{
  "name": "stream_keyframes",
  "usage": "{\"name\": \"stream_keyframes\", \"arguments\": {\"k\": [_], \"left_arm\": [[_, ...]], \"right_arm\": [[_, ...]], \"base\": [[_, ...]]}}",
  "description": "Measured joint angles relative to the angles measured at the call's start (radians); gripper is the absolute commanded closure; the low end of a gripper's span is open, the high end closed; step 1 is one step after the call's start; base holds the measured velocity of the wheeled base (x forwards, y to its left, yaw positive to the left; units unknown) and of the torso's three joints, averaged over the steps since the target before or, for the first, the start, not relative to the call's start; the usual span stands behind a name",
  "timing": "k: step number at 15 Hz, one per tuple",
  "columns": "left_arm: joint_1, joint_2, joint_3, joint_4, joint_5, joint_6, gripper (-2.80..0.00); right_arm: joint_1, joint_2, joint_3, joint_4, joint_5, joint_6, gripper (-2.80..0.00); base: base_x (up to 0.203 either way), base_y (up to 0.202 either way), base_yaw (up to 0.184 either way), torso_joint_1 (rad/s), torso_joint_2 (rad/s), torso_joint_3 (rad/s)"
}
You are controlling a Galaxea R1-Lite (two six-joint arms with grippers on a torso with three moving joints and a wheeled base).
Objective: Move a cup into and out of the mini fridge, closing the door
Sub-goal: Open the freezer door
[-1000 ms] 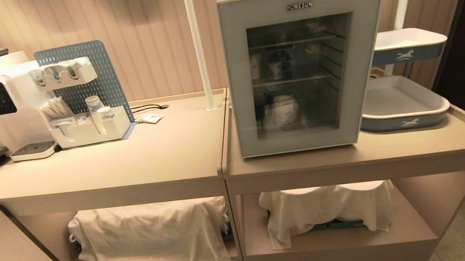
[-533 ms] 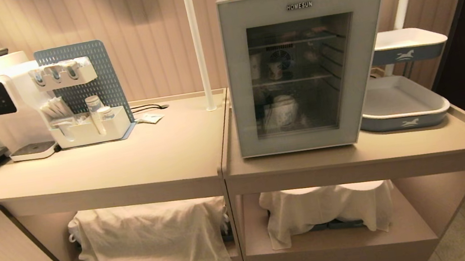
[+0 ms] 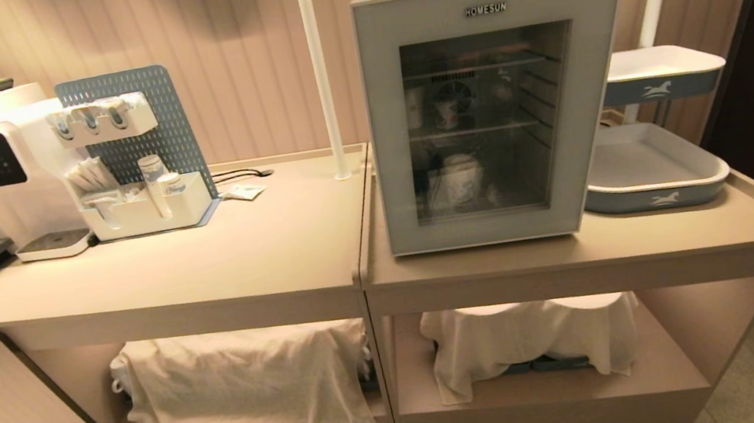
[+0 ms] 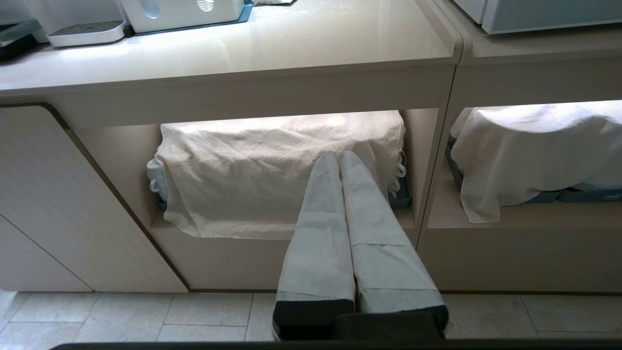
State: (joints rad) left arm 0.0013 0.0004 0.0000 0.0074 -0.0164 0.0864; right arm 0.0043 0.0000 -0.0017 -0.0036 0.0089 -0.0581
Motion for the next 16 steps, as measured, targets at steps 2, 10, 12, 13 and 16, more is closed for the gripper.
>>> {"name": "stream_keyframes", "arguments": {"k": [2, 10, 12, 13, 16], "left_arm": [[0.000, 0.000, 0.000, 0.000, 0.000, 0.000, 0.00], [0.000, 0.000, -0.001, -0.003, -0.016, 0.064, 0.00], [0.000, 0.000, -0.001, -0.004, -0.016, 0.064, 0.00], [0.000, 0.000, -0.001, -0.004, -0.016, 0.064, 0.00], [0.000, 0.000, -0.002, -0.002, -0.016, 0.065, 0.00]], "right_arm": [[0.000, -0.001, 0.002, 0.000, 0.000, -0.002, 0.00], [0.000, -0.002, 0.002, -0.002, 0.006, -0.043, 0.00], [0.000, -0.002, 0.002, -0.002, 0.006, -0.043, 0.00], [0.000, -0.002, 0.002, -0.002, 0.006, -0.043, 0.00], [0.000, -0.002, 0.002, -0.002, 0.006, -0.042, 0.00]], "base": [[0.000, 0.000, 0.000, 0.000, 0.00, 0.000], [0.000, 0.000, 0.000, 0.000, 0.00, 0.000], [0.000, 0.000, 0.000, 0.000, 0.00, 0.000], [0.000, 0.000, 0.000, 0.000, 0.00, 0.000], [0.027, -0.016, -0.004, -0.002, 0.00, 0.001]]}}
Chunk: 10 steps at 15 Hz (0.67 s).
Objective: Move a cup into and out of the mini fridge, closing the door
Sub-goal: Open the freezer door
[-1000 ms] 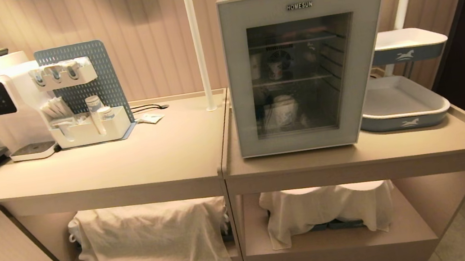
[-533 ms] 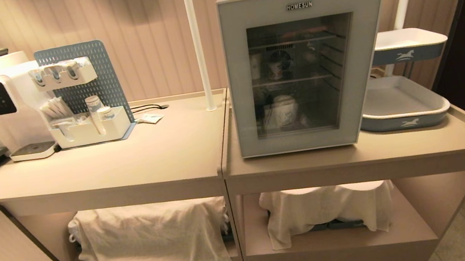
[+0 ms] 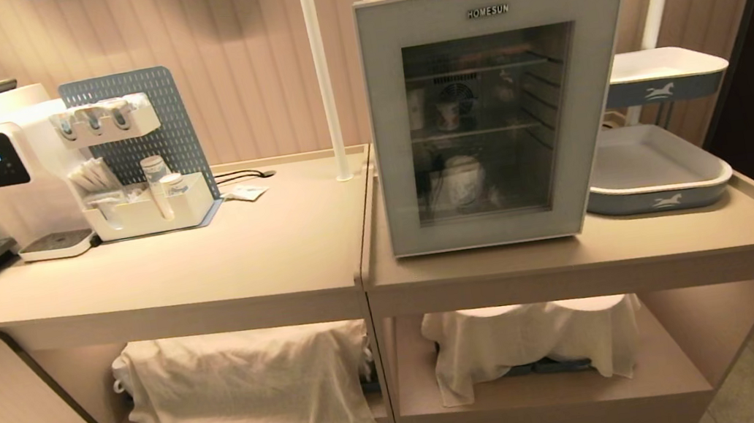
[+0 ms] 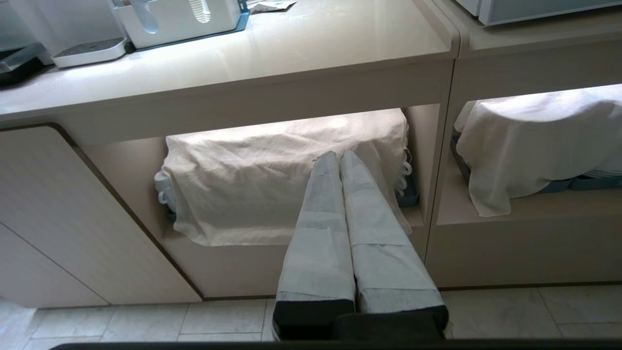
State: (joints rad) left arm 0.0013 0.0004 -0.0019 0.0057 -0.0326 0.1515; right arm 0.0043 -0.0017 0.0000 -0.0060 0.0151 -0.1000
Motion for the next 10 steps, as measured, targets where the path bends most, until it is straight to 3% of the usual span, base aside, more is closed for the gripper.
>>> {"name": "stream_keyframes", "arguments": {"k": [10], "left_arm": [[0.000, 0.000, 0.001, -0.003, 0.000, -0.004, 0.00]], "right_arm": [[0.000, 0.000, 0.000, 0.000, 0.001, -0.001, 0.00]], "base": [[0.189, -0.180, 0.001, 0.002, 0.00, 0.001]]}}
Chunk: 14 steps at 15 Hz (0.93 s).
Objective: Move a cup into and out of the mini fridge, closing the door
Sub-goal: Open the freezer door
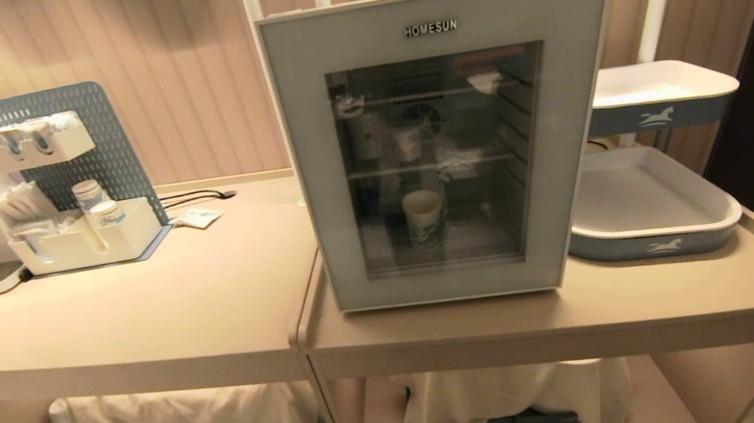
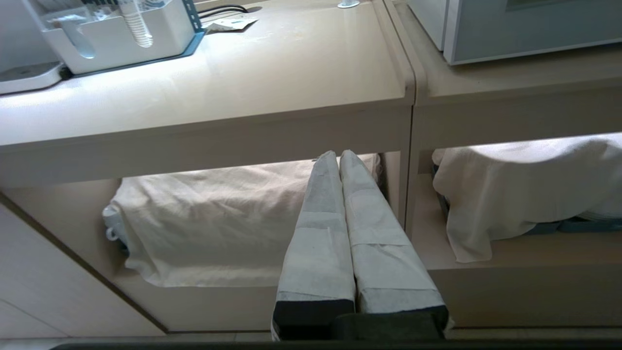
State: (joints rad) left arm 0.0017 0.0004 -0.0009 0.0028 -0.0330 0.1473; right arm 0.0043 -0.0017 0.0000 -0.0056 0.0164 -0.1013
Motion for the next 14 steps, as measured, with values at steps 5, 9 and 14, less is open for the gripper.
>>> {"name": "stream_keyframes", "arguments": {"k": [5, 9, 14], "left_arm": [[0.000, 0.000, 0.001, 0.003, 0.004, -0.013, 0.00], [0.000, 0.000, 0.001, 0.005, 0.004, -0.030, 0.00], [0.000, 0.000, 0.001, 0.003, 0.013, -0.070, 0.00]], "right_arm": [[0.000, 0.000, 0.000, 0.001, 0.000, -0.001, 0.00], [0.000, 0.000, 0.000, 0.001, 0.000, -0.001, 0.00], [0.000, 0.000, 0.000, 0.000, 0.000, -0.001, 0.00]], "base": [[0.009, -0.023, 0.004, 0.000, 0.00, 0.001], [0.000, 0.000, 0.000, 0.000, 0.00, 0.000], [0.000, 0.000, 0.000, 0.000, 0.00, 0.000]]}}
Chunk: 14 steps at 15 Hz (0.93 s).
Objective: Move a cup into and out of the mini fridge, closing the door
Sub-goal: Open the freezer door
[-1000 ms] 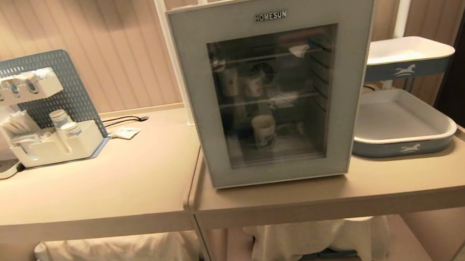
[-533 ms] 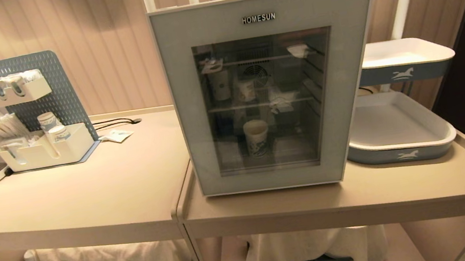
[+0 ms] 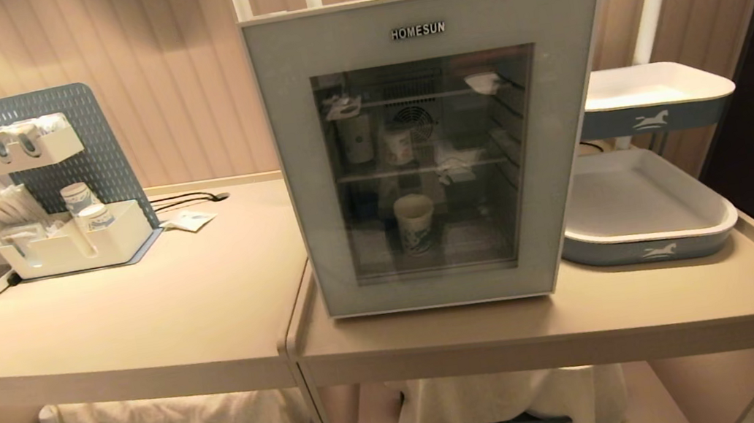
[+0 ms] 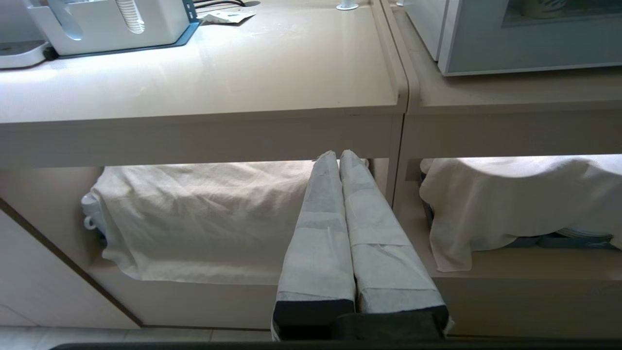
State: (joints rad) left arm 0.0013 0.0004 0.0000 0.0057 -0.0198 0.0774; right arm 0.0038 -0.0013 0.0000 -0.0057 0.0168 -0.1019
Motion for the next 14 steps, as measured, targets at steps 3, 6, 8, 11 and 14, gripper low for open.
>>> {"name": "stream_keyframes", "arguments": {"k": [3, 6, 8, 11, 14], "left_arm": [[0.000, 0.000, 0.000, 0.000, 0.000, -0.003, 0.00], [0.001, 0.000, -0.001, 0.000, -0.003, -0.001, 0.00], [0.000, 0.000, 0.000, 0.000, -0.001, -0.003, 0.00], [0.000, 0.000, -0.002, 0.004, -0.003, 0.003, 0.00], [0.000, 0.002, -0.074, 0.054, -0.026, 0.002, 0.00]], "right_arm": [[0.000, 0.000, 0.000, 0.000, 0.000, 0.002, 0.00], [0.000, 0.000, 0.000, 0.000, -0.001, 0.002, 0.00], [0.000, 0.000, 0.000, 0.000, 0.000, 0.002, 0.00], [0.000, 0.000, 0.000, 0.002, -0.003, 0.011, 0.00], [0.000, 0.000, 0.000, 0.005, -0.006, 0.032, 0.00]], "base": [[0.000, 0.000, 0.000, 0.000, 0.00, 0.000], [0.000, 0.000, 0.000, 0.000, 0.00, 0.000], [0.000, 0.000, 0.000, 0.000, 0.00, 0.000], [0.000, 0.000, 0.000, 0.000, 0.00, 0.000], [0.000, 0.000, 0.000, 0.000, 0.00, 0.000]]}}
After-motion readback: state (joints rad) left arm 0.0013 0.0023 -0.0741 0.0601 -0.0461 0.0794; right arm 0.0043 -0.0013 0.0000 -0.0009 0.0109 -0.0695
